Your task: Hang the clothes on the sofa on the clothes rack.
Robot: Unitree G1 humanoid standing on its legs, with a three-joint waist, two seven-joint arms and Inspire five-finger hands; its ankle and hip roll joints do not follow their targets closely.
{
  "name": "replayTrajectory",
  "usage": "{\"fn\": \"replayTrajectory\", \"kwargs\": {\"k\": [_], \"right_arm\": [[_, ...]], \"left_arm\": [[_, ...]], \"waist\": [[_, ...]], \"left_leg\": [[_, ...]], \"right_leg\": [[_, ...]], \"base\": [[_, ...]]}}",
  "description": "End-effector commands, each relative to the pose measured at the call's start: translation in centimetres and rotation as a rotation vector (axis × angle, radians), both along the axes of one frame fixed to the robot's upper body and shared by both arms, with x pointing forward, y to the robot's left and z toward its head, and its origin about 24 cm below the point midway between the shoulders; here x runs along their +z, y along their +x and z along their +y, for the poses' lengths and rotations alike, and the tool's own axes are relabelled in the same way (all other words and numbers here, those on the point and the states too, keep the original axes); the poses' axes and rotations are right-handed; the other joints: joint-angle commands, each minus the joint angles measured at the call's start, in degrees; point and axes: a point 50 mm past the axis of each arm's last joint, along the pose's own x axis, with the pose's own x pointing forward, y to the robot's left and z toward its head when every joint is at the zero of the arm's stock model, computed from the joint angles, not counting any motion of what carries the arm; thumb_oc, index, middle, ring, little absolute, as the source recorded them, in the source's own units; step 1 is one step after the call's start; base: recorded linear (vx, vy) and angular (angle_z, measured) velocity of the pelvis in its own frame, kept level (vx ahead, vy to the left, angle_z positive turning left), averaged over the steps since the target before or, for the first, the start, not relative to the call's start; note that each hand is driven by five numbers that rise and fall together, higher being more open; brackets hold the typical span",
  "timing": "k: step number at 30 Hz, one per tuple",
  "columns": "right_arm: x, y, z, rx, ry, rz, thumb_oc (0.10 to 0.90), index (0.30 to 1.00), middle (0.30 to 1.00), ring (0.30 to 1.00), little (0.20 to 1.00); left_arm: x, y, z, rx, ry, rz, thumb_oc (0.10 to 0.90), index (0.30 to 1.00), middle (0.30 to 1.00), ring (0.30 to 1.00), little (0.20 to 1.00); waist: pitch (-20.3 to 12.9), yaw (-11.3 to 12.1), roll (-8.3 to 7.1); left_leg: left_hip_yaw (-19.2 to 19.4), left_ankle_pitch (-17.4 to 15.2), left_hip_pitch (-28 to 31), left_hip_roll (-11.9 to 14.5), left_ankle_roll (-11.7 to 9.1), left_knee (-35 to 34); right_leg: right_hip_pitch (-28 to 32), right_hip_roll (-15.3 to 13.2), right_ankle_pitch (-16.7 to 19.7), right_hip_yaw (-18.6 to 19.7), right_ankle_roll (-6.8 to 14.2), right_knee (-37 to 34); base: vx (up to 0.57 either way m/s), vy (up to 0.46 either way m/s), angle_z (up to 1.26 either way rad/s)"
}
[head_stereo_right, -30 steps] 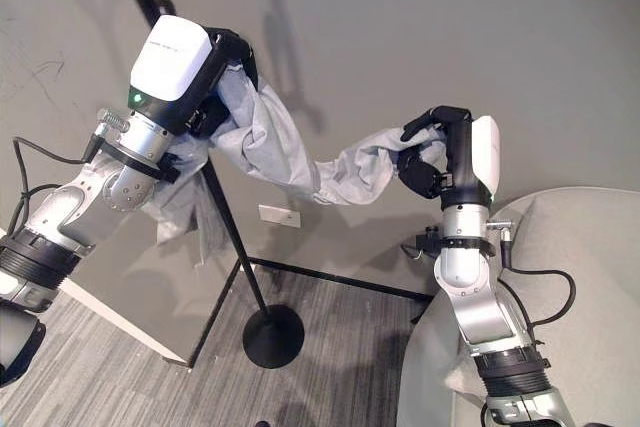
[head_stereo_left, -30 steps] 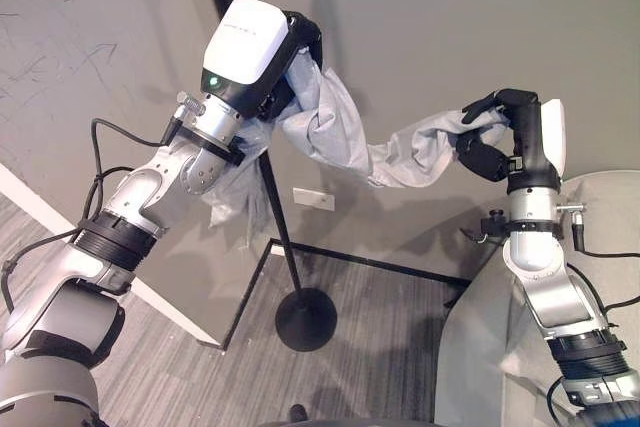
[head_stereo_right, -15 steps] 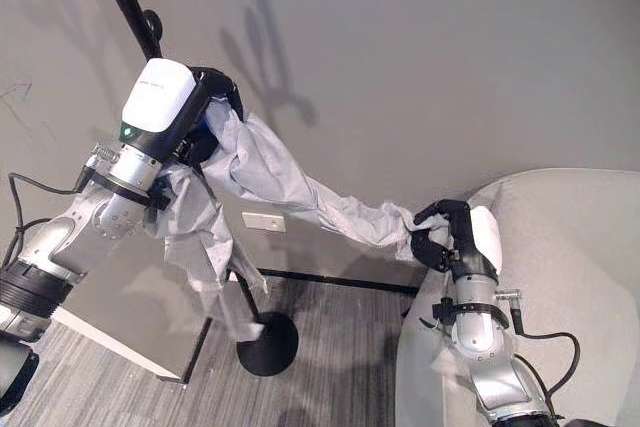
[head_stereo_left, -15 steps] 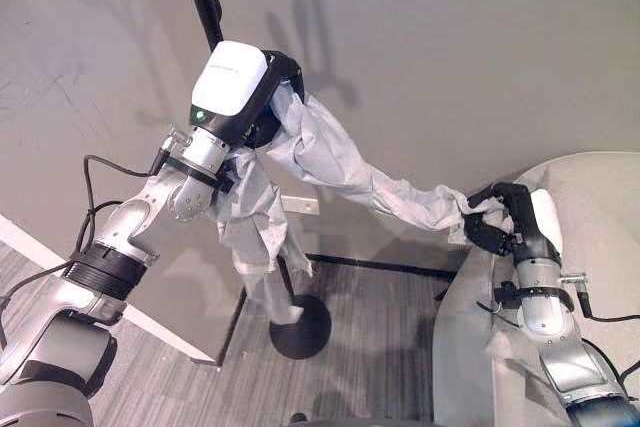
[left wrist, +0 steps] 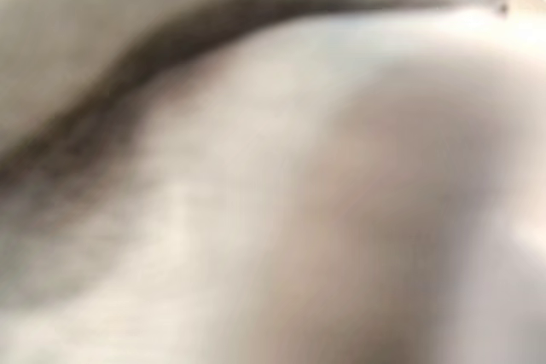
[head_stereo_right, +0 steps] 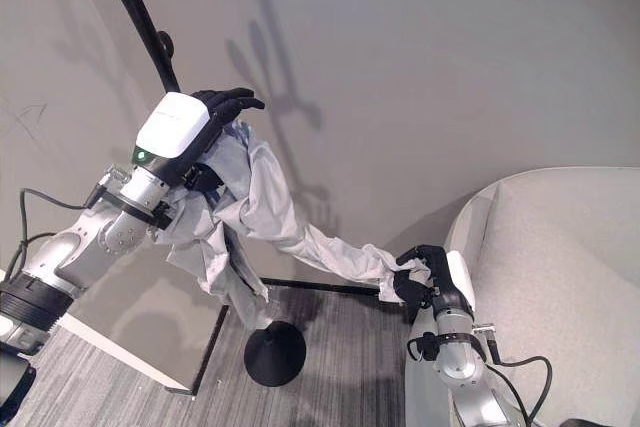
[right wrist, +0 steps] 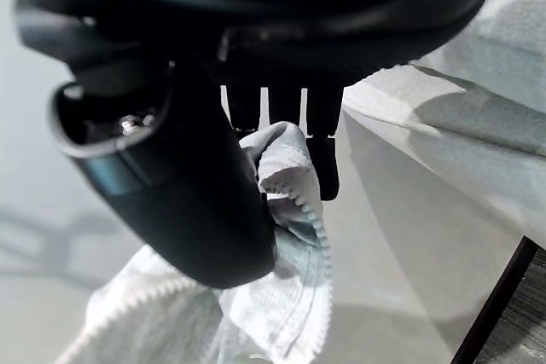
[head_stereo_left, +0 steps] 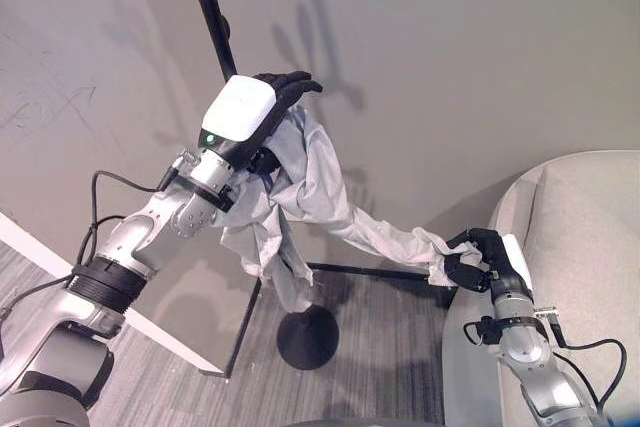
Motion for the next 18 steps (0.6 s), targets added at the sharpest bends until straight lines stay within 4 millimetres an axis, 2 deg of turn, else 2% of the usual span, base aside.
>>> {"fn": "replayTrajectory", "kwargs": {"k": [1, 4, 6, 10, 11, 12, 13, 14, 15, 16, 18], "right_arm": [[3.5, 2.7, 0.4, 0.024, 0.034, -0.201, 0.4, 0.3, 0.3, 0.3, 0.3], [2.9, 2.4, 0.5, 0.019, 0.04, -0.171, 0.4, 0.3, 0.3, 0.3, 0.3], [1.9, 2.1, 0.6, 0.007, 0.054, -0.127, 0.4, 0.3, 0.3, 0.3, 0.3], [1.3, 1.9, 1.1, 0.014, 0.077, -0.105, 0.4, 0.3, 0.3, 0.3, 0.3], [1.2, 1.9, 1.3, 0.025, 0.087, -0.099, 0.4, 0.3, 0.3, 0.3, 0.3], [1.2, 1.9, 1.3, 0.026, 0.087, -0.098, 0.4, 0.3, 0.3, 0.3, 0.3], [1.2, 2.0, 1.4, 0.032, 0.091, -0.094, 0.4, 0.3, 0.3, 0.3, 0.3], [1.2, 2.0, 1.4, 0.033, 0.091, -0.094, 0.4, 0.3, 0.3, 0.3, 0.3], [1.1, 2.1, 1.4, 0.034, 0.091, -0.091, 0.4, 0.3, 0.3, 0.3, 0.3], [1.0, 2.1, 1.4, 0.029, 0.091, -0.079, 0.4, 0.3, 0.3, 0.3, 0.3], [0.7, 2.2, 1.4, 0.024, 0.101, -0.067, 0.4, 0.3, 0.3, 0.3, 0.3]], "left_arm": [[0.8, 1.0, 2.5, 0.119, -0.033, -0.013, 0.8, 0.9, 0.9, 0.9, 0.9], [1.4, 0.9, 2.6, 0.116, -0.085, -0.031, 0.8, 0.9, 0.9, 0.9, 0.9], [2.4, 0.7, 2.5, 0.089, -0.194, -0.05, 0.8, 0.9, 0.9, 0.9, 0.9], [3.8, 0.6, 2.7, 0.07, -0.279, -0.09, 0.8, 0.9, 0.9, 0.9, 0.9], [5.2, 0.3, 2.5, 0.028, -0.336, -0.122, 0.8, 0.9, 0.9, 0.9, 0.9], [5.2, 0.3, 2.5, 0.028, -0.336, -0.121, 0.8, 0.9, 0.9, 0.9, 0.9], [6.7, 0.0, 2.7, -0.018, -0.434, -0.143, 0.8, 0.9, 0.9, 0.9, 0.9], [6.7, -0.1, 2.7, -0.017, -0.434, -0.142, 0.8, 0.9, 0.9, 0.9, 0.9], [7.3, -0.3, 2.8, -0.051, -0.511, -0.148, 0.8, 0.9, 0.9, 0.9, 0.9], [8.8, -0.8, 3.2, -0.121, -0.648, -0.163, 0.8, 0.9, 0.9, 0.9, 0.9], [10.6, -1.2, 3.6, -0.202, -0.766, -0.184, 0.8, 0.9, 0.9, 0.9, 0.9]], "waist": [[-1.7, 0.4, -2.84], [-1.6, 0.7, -2.87], [-1.6, 1.0, -2.87], [-1.6, 1.2, -2.82], [-1.6, 1.5, -2.81], [-1.7, 1.4, -2.86], [-1.8, 1.8, -2.71], [-1.8, 1.7, -2.7], [-1.9, 1.9, -2.67], [-2.1, 2.4, -2.53], [-2.2, 2.7, -2.31]], "left_leg": [[-3.6, -4.4, -0.7, 1.4, -1.1, 0.5], [-3.9, -4.3, -0.7, 1.4, -1.1, 0.5], [-4.3, -3.6, -1.1, 1.5, -1.2, 0.5], [-4.8, -3.4, -1.1, 1.5, -1.3, 0.5], [-4.9, -3.3, -1.2, 1.5, -1.4, 0.5], [-5.0, -3.8, -1.0, 1.4, -1.5, 0.5], [-5.2, -3.0, -1.5, 1.4, -1.5, 0.5], [-5.2, -3.0, -1.6, 1.4, -1.5, 0.5], [-5.4, -2.9, -1.7, 1.4, -1.6, 0.5], [-5.6, -2.8, -1.9, 1.3, -1.7, 0.5], [-5.9, -2.7, -2.0, 1.2, -1.7, 0.5]], "right_leg": [[-0.5, -4.2, -0.8, -4.0, 3.9, 3.1], [-0.4, -4.1, -1.0, -4.3, 3.7, 3.2], [-0.4, -4.0, -0.7, -5.0, 3.6, 3.4], [0.0, -4.0, -0.9, -5.7, 3.4, 3.5], [0.1, -4.0, -0.9, -6.2, 3.4, 3.6], [0.4, -4.0, -1.3, -6.3, 3.4, 3.5], [0.2, -4.0, -0.9, -7.0, 3.4, 3.6], [0.1, -4.0, -0.9, -7.0, 3.4, 3.7], [0.2, -4.0, -0.9, -7.4, 3.4, 3.7], [0.4, -4.0, -0.9, -8.1, 3.4, 3.8], [0.5, -4.0, -0.9, -8.8, 3.4, 3.9]], "base": [[0.0, 0.0, 0.0], [0.01, -0.004, 0.0], [0.0, -0.025, 0.1], [0.01, -0.015, 0.17], [0.01, -0.014, 0.14], [0.02, -0.013, 0.19], [0.01, -0.001, 0.16], [-0.02, -0.002, 0.15], [0.03, -0.006, 0.11], [0.03, -0.004, 0.12], [0.02, -0.002, 0.21]]}}
